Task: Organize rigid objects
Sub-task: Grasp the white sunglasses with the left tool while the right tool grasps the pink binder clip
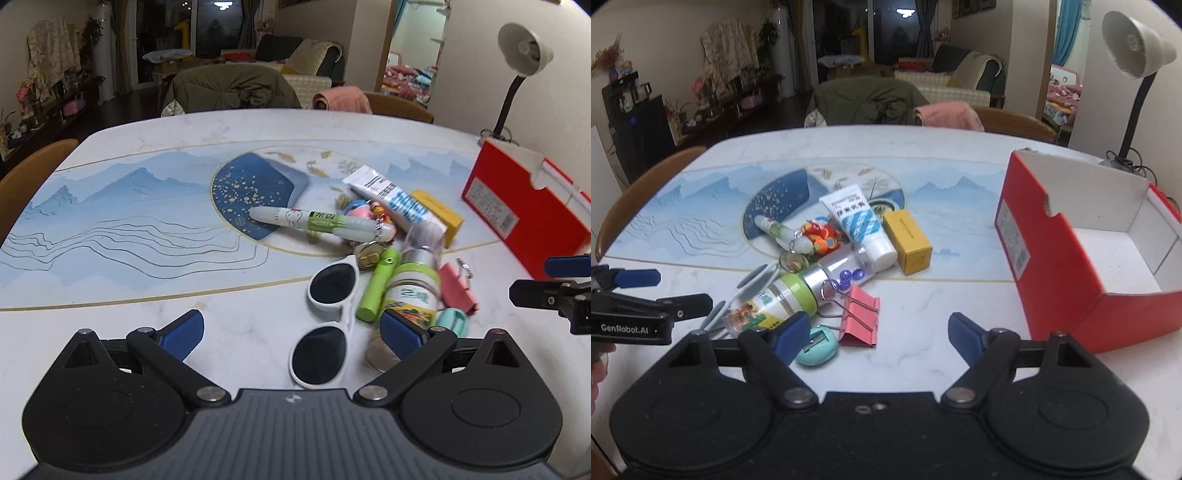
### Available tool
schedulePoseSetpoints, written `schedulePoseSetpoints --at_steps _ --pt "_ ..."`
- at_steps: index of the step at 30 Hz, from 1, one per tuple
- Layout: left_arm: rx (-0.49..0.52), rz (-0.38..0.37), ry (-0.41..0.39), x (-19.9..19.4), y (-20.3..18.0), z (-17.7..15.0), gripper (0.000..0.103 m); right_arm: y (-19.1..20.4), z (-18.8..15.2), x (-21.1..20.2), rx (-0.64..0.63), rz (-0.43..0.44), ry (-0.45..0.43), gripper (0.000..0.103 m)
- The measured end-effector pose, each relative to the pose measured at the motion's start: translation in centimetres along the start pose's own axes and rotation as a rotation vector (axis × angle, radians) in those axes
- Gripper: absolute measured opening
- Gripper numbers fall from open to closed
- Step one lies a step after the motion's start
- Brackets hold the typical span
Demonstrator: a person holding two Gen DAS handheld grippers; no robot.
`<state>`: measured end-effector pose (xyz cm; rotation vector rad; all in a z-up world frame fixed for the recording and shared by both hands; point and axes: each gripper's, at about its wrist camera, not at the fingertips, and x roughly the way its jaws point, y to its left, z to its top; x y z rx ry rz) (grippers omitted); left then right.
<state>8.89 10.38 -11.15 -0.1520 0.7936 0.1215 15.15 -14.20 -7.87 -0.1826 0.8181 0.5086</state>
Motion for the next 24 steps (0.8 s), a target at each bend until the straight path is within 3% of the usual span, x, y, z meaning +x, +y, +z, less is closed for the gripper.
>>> schedulePoseSetpoints --at_steps 10,19,24 --pt "0.016 0.001 0.063 3.0 0.0 0.6 0.089 0.4 0.3 3.4 -0.039 -0.013 0.064 0.073" --pt "0.051 -0.009 0.087 4.2 -1.0 0.8 0.068 0.3 0.7 6.0 -0.027 -0.003 0.101 0.062" --pt "0.076 -0.022 0.076 4.3 -1.7 1.1 0.042 0.5 1.0 7.0 -0.037 -0.006 0.11 0.058"
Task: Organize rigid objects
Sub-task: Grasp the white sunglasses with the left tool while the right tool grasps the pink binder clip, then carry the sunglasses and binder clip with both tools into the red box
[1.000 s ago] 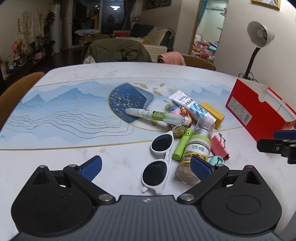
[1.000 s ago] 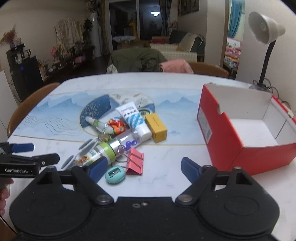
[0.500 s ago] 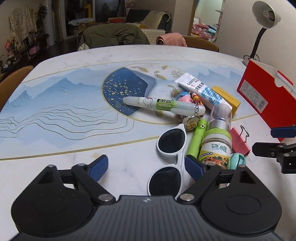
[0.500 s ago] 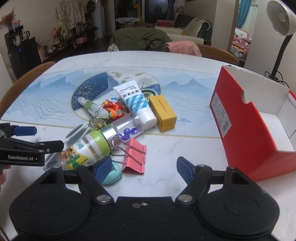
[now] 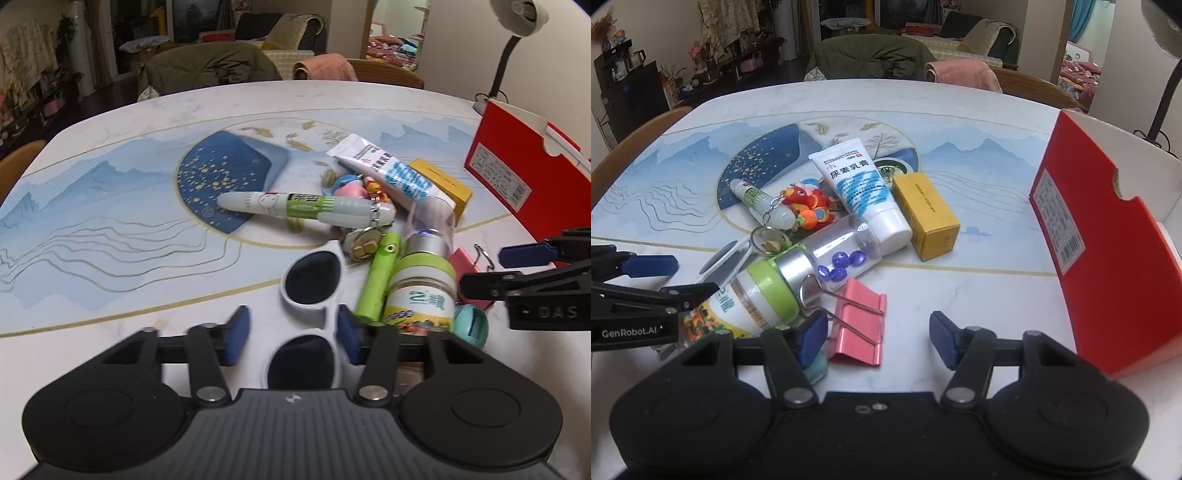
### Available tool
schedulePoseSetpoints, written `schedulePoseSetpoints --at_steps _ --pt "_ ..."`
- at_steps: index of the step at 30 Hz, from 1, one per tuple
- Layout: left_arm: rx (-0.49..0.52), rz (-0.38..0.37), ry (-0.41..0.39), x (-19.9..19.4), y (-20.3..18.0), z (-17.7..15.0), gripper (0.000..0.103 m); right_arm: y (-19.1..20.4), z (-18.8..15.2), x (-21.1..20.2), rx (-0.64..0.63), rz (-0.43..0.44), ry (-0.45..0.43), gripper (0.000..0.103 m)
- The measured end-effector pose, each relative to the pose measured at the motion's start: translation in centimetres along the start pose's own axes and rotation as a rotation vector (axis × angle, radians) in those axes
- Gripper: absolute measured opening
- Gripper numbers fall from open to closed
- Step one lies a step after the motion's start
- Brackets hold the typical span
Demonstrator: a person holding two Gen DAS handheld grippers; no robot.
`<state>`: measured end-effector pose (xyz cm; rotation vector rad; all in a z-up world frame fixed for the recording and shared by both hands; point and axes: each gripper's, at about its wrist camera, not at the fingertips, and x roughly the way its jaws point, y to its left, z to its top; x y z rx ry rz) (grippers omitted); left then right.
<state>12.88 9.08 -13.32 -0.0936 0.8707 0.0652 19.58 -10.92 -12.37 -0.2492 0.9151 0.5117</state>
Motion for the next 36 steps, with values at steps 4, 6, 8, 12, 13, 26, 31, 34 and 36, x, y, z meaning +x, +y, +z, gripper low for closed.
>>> schedulePoseSetpoints --at_steps 4,6,8,12,13,26,31,34,36 --pt "0.011 -0.012 -0.002 0.1 -0.5 0.2 0.033 0.2 0.2 0.6 -0.015 0.001 0.008 0.055" --pt "0.015 -0.016 -0.003 0.1 -0.6 0.2 0.026 0.2 0.2 0.9 -0.021 0.003 0.012 0.054" --pt "0.013 -0.018 0.0 0.2 -0.7 0.3 0.025 0.1 0.2 1.2 -0.022 0.009 0.018 0.054" --pt "0.007 -0.013 0.003 0.1 -0.8 0.3 0.025 0.1 0.3 1.4 -0.021 0.022 0.017 0.054" --pt "0.004 -0.013 0.003 0.1 -0.7 0.3 0.025 0.0 0.3 1.4 -0.018 0.027 0.016 0.053" --pt "-0.047 0.018 0.002 -0.6 -0.1 -0.1 0.024 -0.9 0.2 -0.1 0.0 0.078 -0.011 0.033" --pt "-0.092 0.028 -0.008 -1.6 0.8 -0.1 0.024 -1.6 0.1 -1.7 0.002 0.072 -0.019 0.033" --pt "-0.113 0.035 -0.018 -2.4 1.1 -0.1 0.024 -2.2 0.2 -3.0 0.006 0.075 -0.034 0.033" --pt "-0.135 0.035 -0.026 -3.1 1.3 0.1 0.024 -2.8 0.3 -3.8 0.015 0.079 -0.043 0.033"
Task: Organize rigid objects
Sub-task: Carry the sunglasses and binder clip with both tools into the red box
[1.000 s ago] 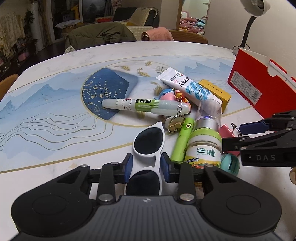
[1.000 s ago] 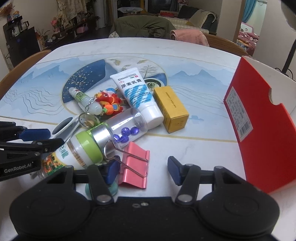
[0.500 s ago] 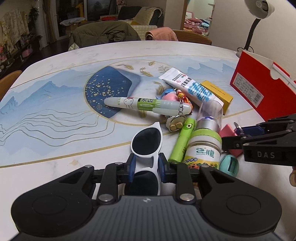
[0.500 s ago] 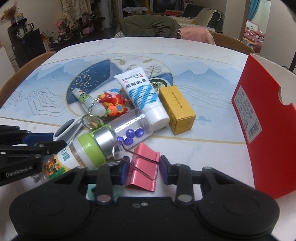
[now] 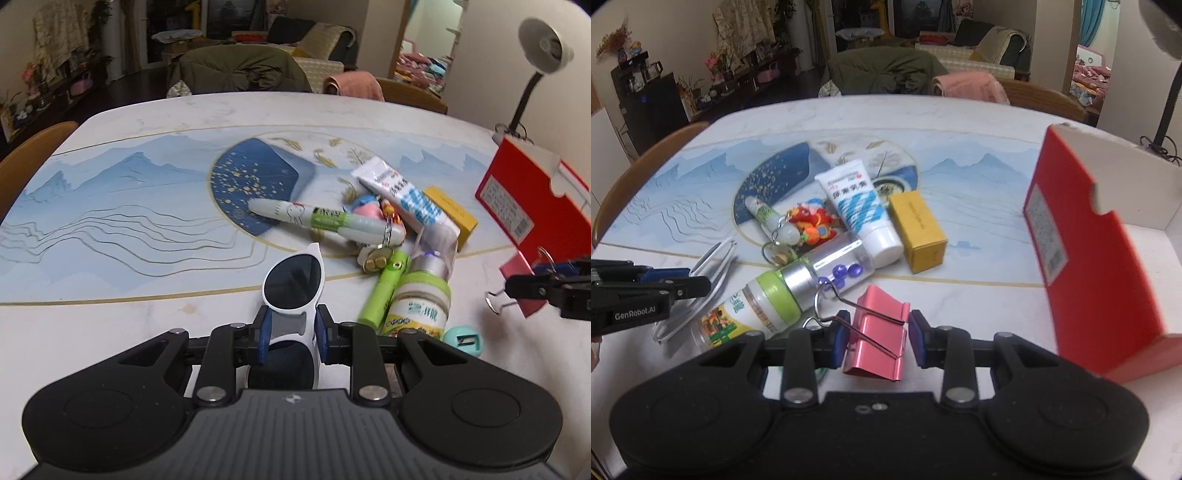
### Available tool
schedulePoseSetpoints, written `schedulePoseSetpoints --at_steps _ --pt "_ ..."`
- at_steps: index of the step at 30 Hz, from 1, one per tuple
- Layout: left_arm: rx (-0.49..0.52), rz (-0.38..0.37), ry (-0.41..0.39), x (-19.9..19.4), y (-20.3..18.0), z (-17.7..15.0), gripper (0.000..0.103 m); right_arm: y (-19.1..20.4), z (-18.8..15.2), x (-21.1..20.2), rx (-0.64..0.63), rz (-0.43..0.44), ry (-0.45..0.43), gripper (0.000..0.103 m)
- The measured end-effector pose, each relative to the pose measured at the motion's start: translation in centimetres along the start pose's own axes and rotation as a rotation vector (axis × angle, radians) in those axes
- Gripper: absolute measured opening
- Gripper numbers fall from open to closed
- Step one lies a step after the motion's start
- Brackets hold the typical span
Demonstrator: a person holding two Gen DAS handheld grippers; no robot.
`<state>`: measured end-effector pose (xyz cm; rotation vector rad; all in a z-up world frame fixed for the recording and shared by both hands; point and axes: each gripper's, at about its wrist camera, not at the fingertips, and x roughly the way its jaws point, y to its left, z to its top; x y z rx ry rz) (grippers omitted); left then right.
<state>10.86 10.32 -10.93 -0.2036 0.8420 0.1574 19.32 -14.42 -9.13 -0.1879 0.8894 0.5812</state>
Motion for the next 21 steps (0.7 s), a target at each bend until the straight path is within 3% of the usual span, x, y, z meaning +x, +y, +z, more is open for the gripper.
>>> schedulePoseSetpoints --at_steps 11,21 --pt "0.028 -0.067 -0.034 -4.4 -3.7 2.2 0.024 -3.1 1.0 -5.6 0.009 0.014 -0.036 0.033" --pt "0.081 -0.165 -0.075 -5.8 -11.1 5.0 0.024 -8.3 2.7 -9.3 0.037 -0.008 -0.098 0.033"
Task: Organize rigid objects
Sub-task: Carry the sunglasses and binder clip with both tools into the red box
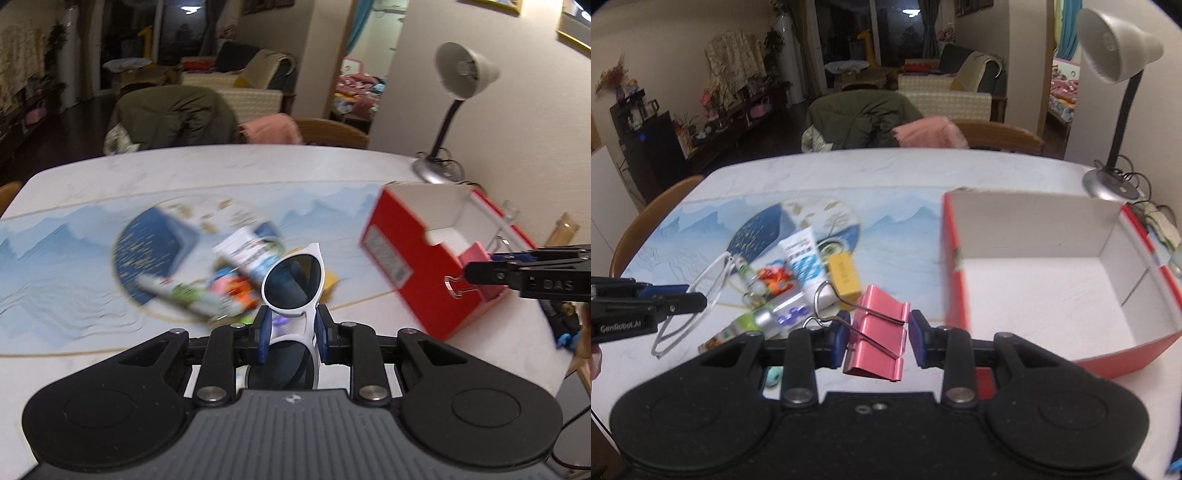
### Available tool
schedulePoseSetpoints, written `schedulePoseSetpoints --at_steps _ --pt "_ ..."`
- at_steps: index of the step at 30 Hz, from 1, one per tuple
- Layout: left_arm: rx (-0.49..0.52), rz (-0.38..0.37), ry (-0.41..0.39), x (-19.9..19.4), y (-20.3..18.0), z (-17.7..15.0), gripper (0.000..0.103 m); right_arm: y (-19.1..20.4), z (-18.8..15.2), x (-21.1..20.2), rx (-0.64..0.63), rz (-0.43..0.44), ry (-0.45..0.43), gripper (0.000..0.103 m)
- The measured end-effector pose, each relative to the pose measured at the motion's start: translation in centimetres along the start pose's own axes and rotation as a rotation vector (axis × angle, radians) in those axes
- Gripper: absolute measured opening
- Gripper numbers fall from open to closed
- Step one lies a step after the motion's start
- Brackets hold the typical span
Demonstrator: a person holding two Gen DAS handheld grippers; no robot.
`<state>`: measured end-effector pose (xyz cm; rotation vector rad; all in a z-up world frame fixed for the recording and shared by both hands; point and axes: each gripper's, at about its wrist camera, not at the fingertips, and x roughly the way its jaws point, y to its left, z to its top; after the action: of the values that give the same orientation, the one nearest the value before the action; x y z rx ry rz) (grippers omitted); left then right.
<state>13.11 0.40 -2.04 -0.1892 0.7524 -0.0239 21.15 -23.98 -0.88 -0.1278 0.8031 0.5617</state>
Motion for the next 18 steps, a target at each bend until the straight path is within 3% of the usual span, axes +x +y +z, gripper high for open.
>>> schedulePoseSetpoints --at_steps 10,18 --pt "0.105 -0.081 -0.031 3.6 -9.7 4.2 0.024 -7.1 1.4 -0.7 0.013 -0.037 -0.034 0.033" --pt "0.151 -0.118 0.004 8.4 -16.5 6.2 0.024 -13.4 1.7 0.3 0.023 -0.074 -0.025 0.033"
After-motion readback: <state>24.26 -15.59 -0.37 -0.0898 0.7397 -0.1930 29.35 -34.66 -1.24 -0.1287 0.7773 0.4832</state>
